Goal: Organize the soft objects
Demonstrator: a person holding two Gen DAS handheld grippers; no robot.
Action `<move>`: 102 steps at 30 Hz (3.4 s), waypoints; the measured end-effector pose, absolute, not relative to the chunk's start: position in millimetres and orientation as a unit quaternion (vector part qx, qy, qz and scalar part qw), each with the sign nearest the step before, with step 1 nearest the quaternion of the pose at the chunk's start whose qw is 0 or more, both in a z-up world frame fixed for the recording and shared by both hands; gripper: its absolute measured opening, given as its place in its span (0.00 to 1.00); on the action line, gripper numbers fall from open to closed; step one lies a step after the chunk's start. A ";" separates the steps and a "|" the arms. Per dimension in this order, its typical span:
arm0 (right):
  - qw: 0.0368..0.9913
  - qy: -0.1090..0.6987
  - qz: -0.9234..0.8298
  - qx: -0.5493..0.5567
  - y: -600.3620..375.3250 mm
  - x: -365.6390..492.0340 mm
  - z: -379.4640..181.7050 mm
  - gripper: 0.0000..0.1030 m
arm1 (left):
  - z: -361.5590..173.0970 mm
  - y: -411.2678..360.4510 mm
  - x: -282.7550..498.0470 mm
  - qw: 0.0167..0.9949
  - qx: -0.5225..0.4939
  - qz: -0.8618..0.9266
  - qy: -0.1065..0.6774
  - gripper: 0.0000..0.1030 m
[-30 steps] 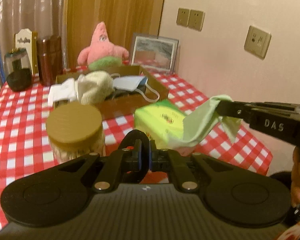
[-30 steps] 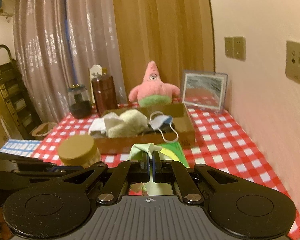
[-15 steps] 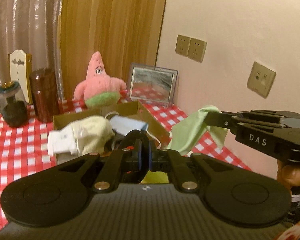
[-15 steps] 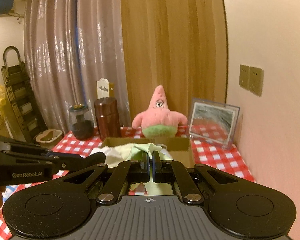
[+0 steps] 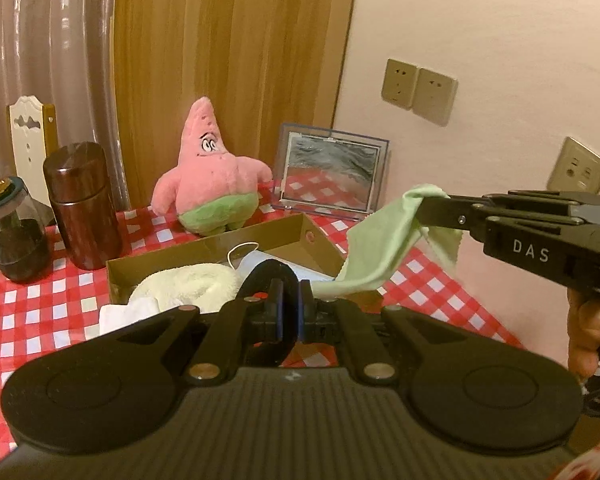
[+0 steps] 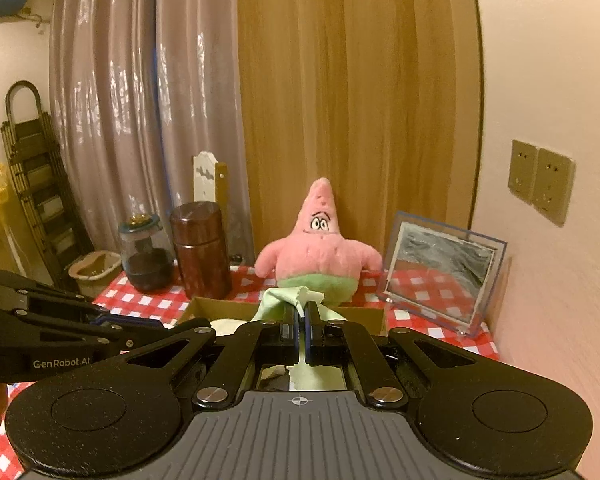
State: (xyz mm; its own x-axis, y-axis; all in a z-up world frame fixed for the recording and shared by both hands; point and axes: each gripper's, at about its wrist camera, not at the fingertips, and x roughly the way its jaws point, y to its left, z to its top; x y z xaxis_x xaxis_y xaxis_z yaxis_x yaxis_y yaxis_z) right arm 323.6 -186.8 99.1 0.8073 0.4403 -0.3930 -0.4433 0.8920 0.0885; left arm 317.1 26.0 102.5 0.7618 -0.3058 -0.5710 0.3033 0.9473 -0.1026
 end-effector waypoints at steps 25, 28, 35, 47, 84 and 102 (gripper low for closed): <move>0.913 0.307 0.269 -0.002 -155.8 437.4 40.4 0.03 | 48.9 74.5 423.1 0.916 -0.012 -0.138 0.375 0.05; 0.904 0.324 0.278 -0.010 -144.8 445.0 26.5 0.02 | 35.3 82.0 435.0 0.910 -0.013 -0.136 0.392 0.05; 0.892 0.356 0.276 -0.031 -131.9 465.6 -5.6 0.03 | 0.7 95.6 461.7 0.890 -0.029 -0.138 0.433 0.05; 0.874 0.404 0.263 -0.053 -123.9 490.2 -43.2 0.03 | -32.9 88.7 488.5 0.864 -0.012 -0.163 0.477 0.07; 0.886 0.382 0.259 -0.044 -121.9 464.6 -10.4 0.53 | -34.9 192.2 454.7 0.868 -0.086 -0.087 0.482 0.56; 0.890 0.373 0.257 -0.042 -121.7 460.4 -3.5 0.53 | -42.0 204.7 447.2 0.864 -0.164 -0.087 0.468 0.04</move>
